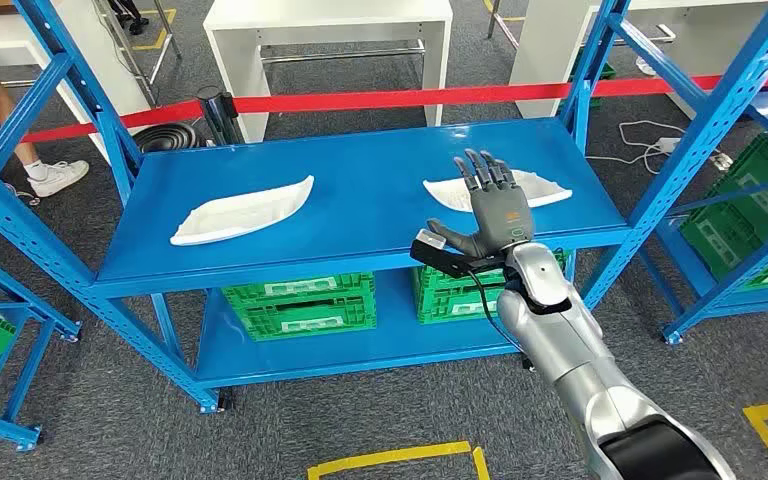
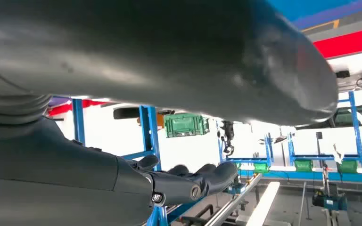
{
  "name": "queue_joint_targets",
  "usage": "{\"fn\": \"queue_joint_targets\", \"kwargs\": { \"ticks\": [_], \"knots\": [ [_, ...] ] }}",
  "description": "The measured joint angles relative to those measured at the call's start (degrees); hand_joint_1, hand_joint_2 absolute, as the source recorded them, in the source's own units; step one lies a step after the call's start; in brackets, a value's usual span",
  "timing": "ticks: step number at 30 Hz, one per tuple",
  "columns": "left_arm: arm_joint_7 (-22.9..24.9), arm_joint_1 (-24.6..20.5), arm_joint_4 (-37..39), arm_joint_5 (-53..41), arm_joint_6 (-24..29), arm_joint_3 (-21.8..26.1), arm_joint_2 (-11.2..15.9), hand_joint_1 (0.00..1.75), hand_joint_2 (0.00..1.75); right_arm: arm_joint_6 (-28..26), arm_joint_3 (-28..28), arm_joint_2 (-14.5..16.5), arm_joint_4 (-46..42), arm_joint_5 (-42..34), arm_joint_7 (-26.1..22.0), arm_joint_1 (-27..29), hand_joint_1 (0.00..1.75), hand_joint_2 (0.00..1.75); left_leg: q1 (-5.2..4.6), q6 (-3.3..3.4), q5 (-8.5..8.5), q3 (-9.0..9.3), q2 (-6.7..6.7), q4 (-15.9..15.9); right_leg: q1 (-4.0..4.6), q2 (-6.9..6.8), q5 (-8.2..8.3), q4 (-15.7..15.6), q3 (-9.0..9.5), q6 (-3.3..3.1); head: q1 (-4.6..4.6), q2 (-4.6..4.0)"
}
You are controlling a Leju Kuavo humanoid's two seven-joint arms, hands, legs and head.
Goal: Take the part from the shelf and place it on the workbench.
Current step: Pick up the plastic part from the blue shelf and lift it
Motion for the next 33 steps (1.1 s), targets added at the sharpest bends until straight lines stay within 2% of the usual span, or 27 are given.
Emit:
{"fn": "queue_joint_targets", "kwargs": {
  "ticks": [1,3,4,6,7,9,10,12,13,14,16,17,18,19,20,22,23,24,27,28,29,30,32,33],
  "knots": [
    [0.04,0.04,0.0,0.0,0.0,0.01,0.0,0.0,0.0,0.01,0.0,0.0,0.0,0.01,0.0,0.03,0.0,0.0,0.08,-0.08,-0.51,-1.06,0.04,1.21,-0.02,0.03,-0.18,0.01,0.1,0.02,0.0,0.0],
    [0.15,0.17,0.0,0.0,0.0,0.02,0.01,0.0,0.0,0.07,-0.01,0.0,0.01,0.03,-0.01,0.12,0.0,0.0,0.28,-0.22,-0.51,-2.82,0.13,2.17,-0.1,0.14,-0.71,0.02,0.55,0.15,0.0,0.0],
    [0.19,0.23,0.0,0.0,0.0,0.02,0.02,0.0,0.0,0.1,-0.01,0.0,0.01,0.03,0.0,0.16,0.0,0.0,0.36,-0.24,0.66,-2.95,0.19,0.79,-0.16,0.19,-1.1,0.03,0.96,0.28,-0.01,0.0],
    [0.22,0.27,-0.01,0.0,0.0,0.03,0.04,0.0,0.0,0.16,-0.01,0.0,0.01,0.04,0.02,0.17,0.0,0.0,0.41,-0.08,5.7,-1.0,0.32,-6.12,-0.29,0.2,-1.97,0.03,1.91,0.66,-0.01,0.0],
    [0.22,0.26,0.0,0.0,-0.01,0.03,0.05,0.0,0.0,0.2,0.0,0.01,0.01,0.06,0.03,0.15,0.0,0.0,0.35,0.18,7.22,0.03,0.38,-9.29,-0.28,0.2,-2.41,0.03,2.36,0.94,-0.04,0.0],
    [0.22,0.26,-0.01,0.0,-0.03,0.04,0.07,0.0,0.0,0.31,0.0,0.03,0.01,0.17,0.03,0.1,0.0,0.0,0.17,1.07,8.18,1.26,0.37,-12.56,-0.2,0.18,-2.98,-0.04,2.95,1.74,-0.07,0.0],
    [0.22,0.27,-0.01,0.0,-0.04,0.04,0.06,0.0,0.0,0.37,0.0,0.05,0.01,0.26,0.03,0.08,0.0,0.0,0.1,1.62,7.58,1.53,0.33,-12.71,-0.14,0.21,-3.01,0.01,3.32,2.13,-0.07,0.0],
    [0.2,0.33,-0.02,0.0,-0.04,0.05,0.03,0.0,0.0,0.43,0.0,0.08,0.0,0.37,0.08,0.02,0.0,0.0,0.26,2.57,8.01,2.72,0.24,-13.24,-0.19,0.16,-2.91,1.19,3.37,2.69,0.02,0.0],
    [0.17,0.3,-0.02,0.01,-0.04,0.05,0.03,0.0,0.0,0.46,0.0,0.08,-0.01,0.41,0.09,-0.07,0.0,0.0,0.3,2.9,7.89,3.4,0.23,-13.32,-0.25,0.12,-3.08,2.95,2.53,2.85,0.09,0.0],
    [0.13,0.24,-0.03,0.01,-0.04,0.06,0.03,0.0,0.0,0.52,0.0,0.08,-0.01,0.44,0.14,-0.13,0.0,0.0,0.35,3.13,7.68,4.04,0.21,-13.4,-0.33,0.08,-3.66,5.85,0.82,3.04,0.17,0.0],
    [0.06,0.18,-0.03,0.02,-0.04,0.07,0.05,0.0,0.0,0.72,0.0,0.08,0.01,0.51,0.19,-0.1,0.0,0.0,0.32,3.34,6.87,4.82,0.16,-13.41,-0.36,0.07,-6.09,12.85,-4.08,3.41,0.31,0.0],
    [0.05,0.22,-0.03,0.02,-0.04,0.08,0.04,0.0,0.0,0.81,0.0,0.09,0.01,0.53,0.22,0.01,0.0,0.0,0.31,3.33,6.39,5.27,0.14,-13.41,-0.36,0.07,-7.42,15.23,-6.32,3.56,0.33,0.0],
    [0.05,0.3,-0.02,0.02,-0.04,0.09,0.04,0.0,0.0,0.87,0.0,0.1,0.02,0.55,0.22,0.12,0.0,0.0,0.3,3.29,5.89,5.79,0.12,-13.41,-0.36,0.07,-8.08,15.96,-7.78,3.57,0.37,0.0],
    [0.05,0.37,-0.01,0.02,-0.04,0.1,0.04,0.0,0.0,0.9,0.0,0.1,0.02,0.56,0.22,0.19,0.0,0.0,0.29,3.2,5.33,6.44,0.1,-13.41,-0.36,0.06,-7.53,14.77,-8.3,3.49,0.39,0.0],
    [0.0,0.4,-0.01,0.02,-0.04,0.1,0.03,0.0,0.0,0.91,0.0,0.1,0.03,0.56,0.23,0.22,0.0,0.0,0.3,3.08,4.74,7.18,0.1,-13.41,-0.36,0.04,-5.69,11.83,-7.91,3.34,0.41,0.0],
    [-0.11,0.41,0.0,0.02,-0.04,0.11,0.01,0.0,0.0,0.9,0.0,0.09,0.05,0.57,0.25,0.26,0.0,0.0,0.24,2.7,3.48,8.51,0.08,-13.35,-0.24,-0.19,-0.21,4.41,-6.02,2.98,0.38,0.0],
    [-0.18,0.38,-0.01,0.03,-0.04,0.13,0.02,0.0,0.0,0.91,0.0,0.09,0.07,0.6,0.25,0.29,0.0,0.0,0.18,2.39,2.84,8.98,0.05,-13.34,-0.09,-0.34,1.41,2.05,-5.19,2.72,0.35,0.0],
    [-0.21,0.37,-0.03,0.03,-0.04,0.14,0.03,0.0,0.0,0.91,0.0,0.09,0.09,0.62,0.26,0.32,0.0,0.0,0.12,2.03,2.31,9.48,0.05,-13.35,0.07,-0.43,2.2,0.87,-4.6,2.43,0.35,0.0],
    [-0.33,0.24,-0.13,0.04,-0.04,0.19,0.1,0.0,0.0,0.87,-0.02,0.07,0.1,0.64,0.26,0.12,0.0,0.0,0.04,0.97,2.11,10.41,0.16,-11.98,-0.01,-0.22,1.67,0.53,-2.84,1.24,0.39,0.0],
    [-0.37,0.14,-0.15,0.04,-0.04,0.2,0.12,0.0,0.0,0.85,-0.02,0.07,0.1,0.63,0.26,-0.01,0.0,0.0,0.06,0.67,2.41,9.74,0.2,-10.18,-0.13,-0.17,1.38,0.47,-2.18,0.83,0.28,0.0],
    [-0.4,0.03,-0.18,0.04,-0.04,0.2,0.14,0.0,0.0,0.85,-0.02,0.07,0.1,0.63,0.25,-0.08,0.0,0.0,0.12,0.42,2.29,8.25,0.24,-7.59,-0.19,-0.14,1.01,0.43,-1.51,0.49,0.21,0.0],
    [-0.44,-0.02,-0.17,0.04,-0.04,0.2,0.13,0.0,0.0,0.86,-0.02,0.07,0.1,0.63,0.24,-0.08,0.0,0.0,0.18,0.19,1.54,5.97,0.29,-4.13,-0.19,-0.13,0.49,0.39,-0.97,0.23,0.14,0.0],
    [-0.44,0.03,-0.15,0.05,-0.04,0.2,0.11,0.0,0.0,0.89,-0.02,0.08,0.1,0.64,0.22,0.08,0.0,0.0,0.23,-0.1,-1.54,0.84,0.31,1.96,-0.14,-0.01,-0.63,0.4,0.03,-0.01,0.07,0.0],
    [-0.43,0.16,-0.14,0.07,-0.04,0.21,0.11,0.0,0.0,0.92,-0.02,0.08,0.1,0.64,0.22,0.19,0.0,0.0,0.22,-0.09,-2.9,-1.02,0.31,3.17,-0.12,0.07,-1.22,0.4,0.68,-0.06,0.05,0.0]
  ]
}}
